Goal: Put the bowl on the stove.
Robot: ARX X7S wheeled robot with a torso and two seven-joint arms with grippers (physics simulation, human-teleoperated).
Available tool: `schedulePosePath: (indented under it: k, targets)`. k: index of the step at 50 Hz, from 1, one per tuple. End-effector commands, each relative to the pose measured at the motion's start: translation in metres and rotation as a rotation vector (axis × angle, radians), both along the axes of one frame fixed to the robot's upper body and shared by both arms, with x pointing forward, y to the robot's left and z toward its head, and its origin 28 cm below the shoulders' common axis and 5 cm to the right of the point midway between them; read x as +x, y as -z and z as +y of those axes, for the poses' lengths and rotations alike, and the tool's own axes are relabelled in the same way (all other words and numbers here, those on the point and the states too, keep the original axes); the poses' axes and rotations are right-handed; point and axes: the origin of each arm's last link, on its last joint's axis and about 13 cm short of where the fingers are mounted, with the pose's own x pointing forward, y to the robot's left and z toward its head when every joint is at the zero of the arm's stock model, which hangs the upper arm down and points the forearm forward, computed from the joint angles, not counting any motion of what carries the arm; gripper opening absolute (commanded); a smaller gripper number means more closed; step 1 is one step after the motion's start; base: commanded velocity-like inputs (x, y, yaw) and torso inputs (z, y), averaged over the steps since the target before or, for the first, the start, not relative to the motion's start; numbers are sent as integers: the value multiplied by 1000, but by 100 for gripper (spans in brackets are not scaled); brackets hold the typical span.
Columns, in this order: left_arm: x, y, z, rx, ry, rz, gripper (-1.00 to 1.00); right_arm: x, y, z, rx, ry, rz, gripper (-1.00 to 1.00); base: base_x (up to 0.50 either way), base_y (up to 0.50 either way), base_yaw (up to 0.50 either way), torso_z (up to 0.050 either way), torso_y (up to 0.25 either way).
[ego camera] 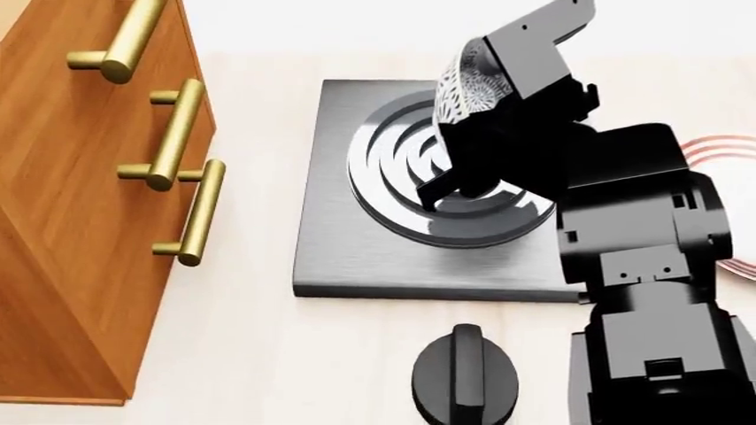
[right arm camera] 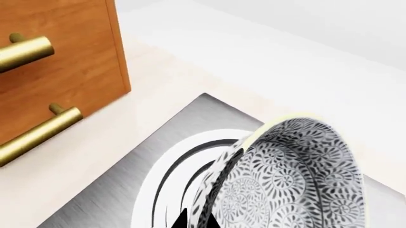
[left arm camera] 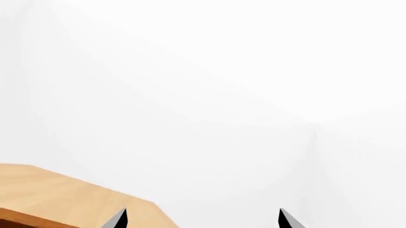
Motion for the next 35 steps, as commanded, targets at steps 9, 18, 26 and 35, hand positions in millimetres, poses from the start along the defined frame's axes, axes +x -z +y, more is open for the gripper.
schedulePosePath:
  k: [9,18,26,35]
  targets:
    - [-1,0,4,-33,12,-43,100,0,2,10,-13,-32,46,-100,0,0,0,0,0]
    - [-1,0,3,-34,13,-42,100,-1,4,9,-43,-32,78,-100,0,0,0,0,0]
    - [-2,0,3,-35,13,-41,100,-1,4,9,-43,-32,78,-100,0,0,0,0,0]
    - [-2,0,3,-35,12,-43,100,-1,4,9,-43,-32,78,-100,0,0,0,0,0]
